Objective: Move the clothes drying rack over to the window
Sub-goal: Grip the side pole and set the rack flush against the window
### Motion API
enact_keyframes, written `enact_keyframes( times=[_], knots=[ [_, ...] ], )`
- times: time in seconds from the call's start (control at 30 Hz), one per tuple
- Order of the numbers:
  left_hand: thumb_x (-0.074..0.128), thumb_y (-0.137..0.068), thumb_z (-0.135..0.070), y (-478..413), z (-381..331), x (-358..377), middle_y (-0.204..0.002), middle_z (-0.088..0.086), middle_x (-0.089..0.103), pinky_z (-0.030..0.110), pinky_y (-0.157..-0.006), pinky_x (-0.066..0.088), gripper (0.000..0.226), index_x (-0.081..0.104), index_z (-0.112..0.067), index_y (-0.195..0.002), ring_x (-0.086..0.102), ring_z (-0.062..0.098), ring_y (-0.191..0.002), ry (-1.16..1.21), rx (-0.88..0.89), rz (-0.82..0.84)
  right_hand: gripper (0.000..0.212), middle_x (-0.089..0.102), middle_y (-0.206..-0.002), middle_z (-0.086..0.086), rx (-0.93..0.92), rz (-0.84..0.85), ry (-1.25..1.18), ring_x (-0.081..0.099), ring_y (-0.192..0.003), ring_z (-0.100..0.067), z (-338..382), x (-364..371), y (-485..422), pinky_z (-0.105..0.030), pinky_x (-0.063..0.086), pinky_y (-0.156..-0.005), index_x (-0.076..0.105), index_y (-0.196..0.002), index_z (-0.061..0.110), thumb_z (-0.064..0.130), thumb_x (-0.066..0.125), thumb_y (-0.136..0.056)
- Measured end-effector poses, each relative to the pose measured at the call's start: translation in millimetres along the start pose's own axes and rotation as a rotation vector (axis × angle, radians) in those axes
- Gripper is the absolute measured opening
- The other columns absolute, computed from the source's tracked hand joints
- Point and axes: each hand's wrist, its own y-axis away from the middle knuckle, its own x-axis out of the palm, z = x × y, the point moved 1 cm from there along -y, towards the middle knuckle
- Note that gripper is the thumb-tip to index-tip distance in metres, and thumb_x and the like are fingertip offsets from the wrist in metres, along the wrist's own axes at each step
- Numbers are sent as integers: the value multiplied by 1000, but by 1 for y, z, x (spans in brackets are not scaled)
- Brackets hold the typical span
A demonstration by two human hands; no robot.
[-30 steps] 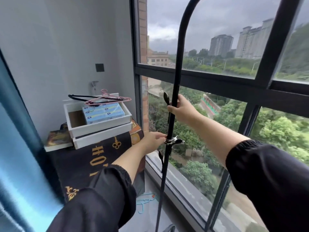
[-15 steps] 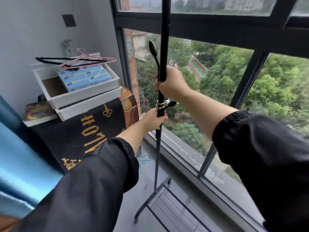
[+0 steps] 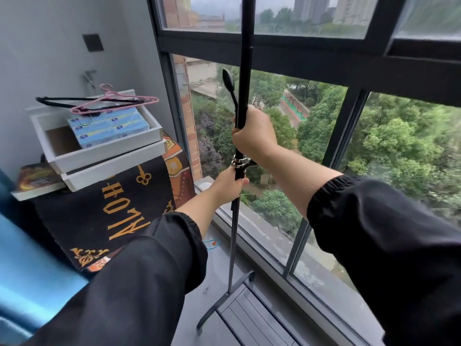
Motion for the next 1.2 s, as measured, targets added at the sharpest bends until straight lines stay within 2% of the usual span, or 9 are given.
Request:
enact_keyframes(
  times=[0.17, 0.4, 0.53, 0.6, 0.77, 0.9, 0.97, 1.07, 1.2],
  knots=[
    [52, -94, -14, -16, -16, 28, -95, -2, 55, 52, -91, 51, 10, 47, -19, -100, 55, 26, -99, 23, 28, -8, 24, 63, -91, -7, -8, -19, 13, 60, -82, -23, -28, -19, -9, -34, 53, -67, 57, -99, 9, -3, 54, -78],
    [51, -94, -14, -28, -19, 35, -98, 5, 55, 50, -84, 55, 8, 48, -15, -102, 56, 26, -93, 20, 27, -16, 24, 64, -98, -9, -72, 6, 9, 61, -87, -25, -47, -24, -25, -35, 52, -71, 56, -105, 7, 2, 58, -82],
    [54, -94, -25, -28, -10, 26, -108, 4, 60, 32, -88, 42, 26, 54, -12, -117, 55, 23, -102, -101, 16, -72, 25, 65, -103, -10, -141, 120, -41, 62, -95, -27, -51, -20, -36, -42, 55, -81, 57, -107, 8, 7, 63, -83],
    [55, -93, -27, -28, -6, 23, -112, 6, 62, 30, -86, 39, 28, 56, -12, -116, 55, 22, -103, -148, 7, -87, 19, 66, -99, -8, -138, 180, -69, 64, -92, -26, -55, -16, -41, -41, 55, -82, 61, -102, 7, 9, 65, -83],
    [60, -88, -24, -30, 6, 29, -105, 8, 64, 36, -87, 45, 22, 58, -10, -105, 58, 28, -101, -348, -37, -71, 11, 67, -84, -4, -68, 391, -103, 61, -72, -16, -75, -4, -38, -26, 53, -66, 69, -92, 6, 14, 68, -84],
    [61, -88, -17, -26, 9, 34, -100, 12, 67, 38, -86, 48, 16, 61, -6, -99, 61, 31, -96, -359, -36, -223, 1, 62, -72, -1, -98, 393, -58, 60, -72, -20, -70, 7, -45, -34, 56, -67, 63, -83, 8, 8, 64, -83],
    [62, -88, -17, -27, 12, 31, -101, 14, 68, 39, -85, 49, 17, 61, -5, -100, 61, 31, -96, -387, -36, -271, 3, 67, -79, -7, -111, 367, -37, 65, -76, -25, -69, 14, -49, -39, 59, -71, 65, -84, 7, 6, 62, -82],
    [62, -87, -20, -34, 15, 23, -100, 14, 68, 41, -83, 50, 17, 61, -7, -98, 61, 33, -95, -444, -39, -296, 11, 70, -89, -11, -118, 328, -23, 67, -80, -27, -67, 24, -58, -38, 59, -71, 68, -89, 5, 8, 64, -79],
    [63, -86, -23, -49, 21, 15, -101, 13, 68, 42, -83, 50, 20, 60, -8, -100, 61, 33, -96, -470, -51, -309, 11, 70, -88, -11, -120, 311, -6, 67, -79, -25, -66, 34, -74, -36, 58, -69, 68, -88, 6, 10, 66, -79]
  ],
)
